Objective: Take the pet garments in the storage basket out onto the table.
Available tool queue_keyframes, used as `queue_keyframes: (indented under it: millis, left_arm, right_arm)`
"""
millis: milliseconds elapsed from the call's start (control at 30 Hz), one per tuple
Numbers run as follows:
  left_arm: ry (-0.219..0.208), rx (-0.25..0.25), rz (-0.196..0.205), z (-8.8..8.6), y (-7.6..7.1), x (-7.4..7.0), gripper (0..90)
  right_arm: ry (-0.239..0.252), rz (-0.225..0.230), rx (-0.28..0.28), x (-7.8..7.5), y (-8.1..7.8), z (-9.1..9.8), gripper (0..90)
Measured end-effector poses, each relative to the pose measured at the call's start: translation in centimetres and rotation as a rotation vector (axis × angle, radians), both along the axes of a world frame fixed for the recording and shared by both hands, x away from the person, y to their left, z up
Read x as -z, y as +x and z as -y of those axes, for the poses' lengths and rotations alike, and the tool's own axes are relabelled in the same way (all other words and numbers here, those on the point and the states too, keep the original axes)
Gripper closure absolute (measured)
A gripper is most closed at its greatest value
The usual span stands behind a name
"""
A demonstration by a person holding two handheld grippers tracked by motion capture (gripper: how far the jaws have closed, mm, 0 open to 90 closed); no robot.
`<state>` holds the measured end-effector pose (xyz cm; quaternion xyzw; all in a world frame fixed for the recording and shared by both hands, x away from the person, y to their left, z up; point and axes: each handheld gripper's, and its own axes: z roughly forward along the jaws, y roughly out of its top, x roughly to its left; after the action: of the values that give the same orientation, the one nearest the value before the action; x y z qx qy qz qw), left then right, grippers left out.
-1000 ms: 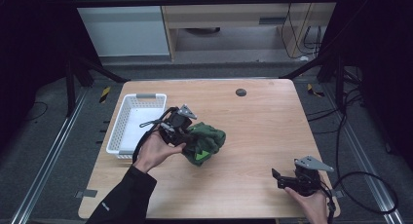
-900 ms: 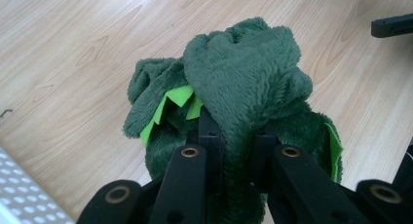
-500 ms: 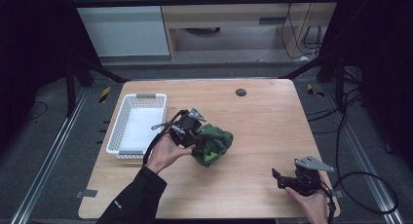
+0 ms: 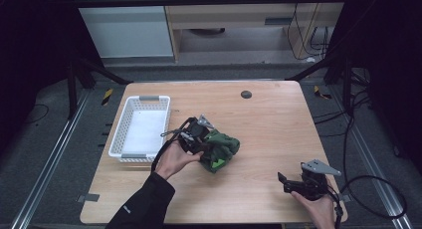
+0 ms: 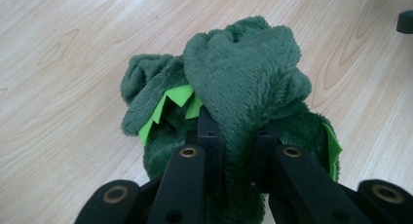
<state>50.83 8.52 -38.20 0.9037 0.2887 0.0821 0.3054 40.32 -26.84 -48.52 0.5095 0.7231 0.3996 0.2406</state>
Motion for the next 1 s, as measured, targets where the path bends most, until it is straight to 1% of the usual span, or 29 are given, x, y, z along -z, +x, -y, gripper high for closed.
queue_keyframes:
  millis: [100,133,267,500,567,667,767,800,900,1000]
  left_arm:
    - [0.000,0.006,-0.008,0.2,0.0,0.4,79.9]
    - [0.002,0.008,-0.009,0.2,-0.1,0.5,79.7]
    - [0.012,0.018,-0.017,0.5,-0.1,1.1,77.9]
    - [0.025,0.035,-0.022,1.1,-0.2,2.1,71.0]
    - [0.028,0.041,-0.029,1.3,-0.2,2.3,69.1]
    - [0.033,0.044,-0.031,1.4,-0.3,2.6,63.9]
    - [0.027,0.045,-0.033,1.4,-0.4,2.8,59.3]
    - [0.025,0.046,-0.032,1.4,-0.4,2.8,56.4]
    - [0.015,0.060,-0.024,1.3,-0.6,2.8,51.7]
    - [0.012,0.066,-0.010,1.2,-0.8,2.7,45.1]
  right_arm:
    - [-0.001,0.000,0.000,0.0,0.0,0.0,6.8]
    - [0.004,-0.004,0.001,0.0,0.0,0.0,6.8]
    - [-0.002,0.000,-0.002,0.0,0.0,0.0,6.7]
    - [-0.001,0.000,0.000,0.0,0.0,0.0,6.7]
    - [-0.001,-0.001,0.000,0.0,0.0,-0.1,6.7]
    - [-0.002,0.000,-0.001,0.0,0.0,-0.1,6.7]
    - [0.005,-0.003,0.001,0.0,0.0,0.0,6.7]
    - [0.007,-0.005,0.003,0.0,-0.1,0.0,6.7]
    - [0.004,-0.003,0.001,0.0,0.0,0.0,6.7]
    - [-0.003,0.001,-0.001,0.0,0.0,0.0,6.7]
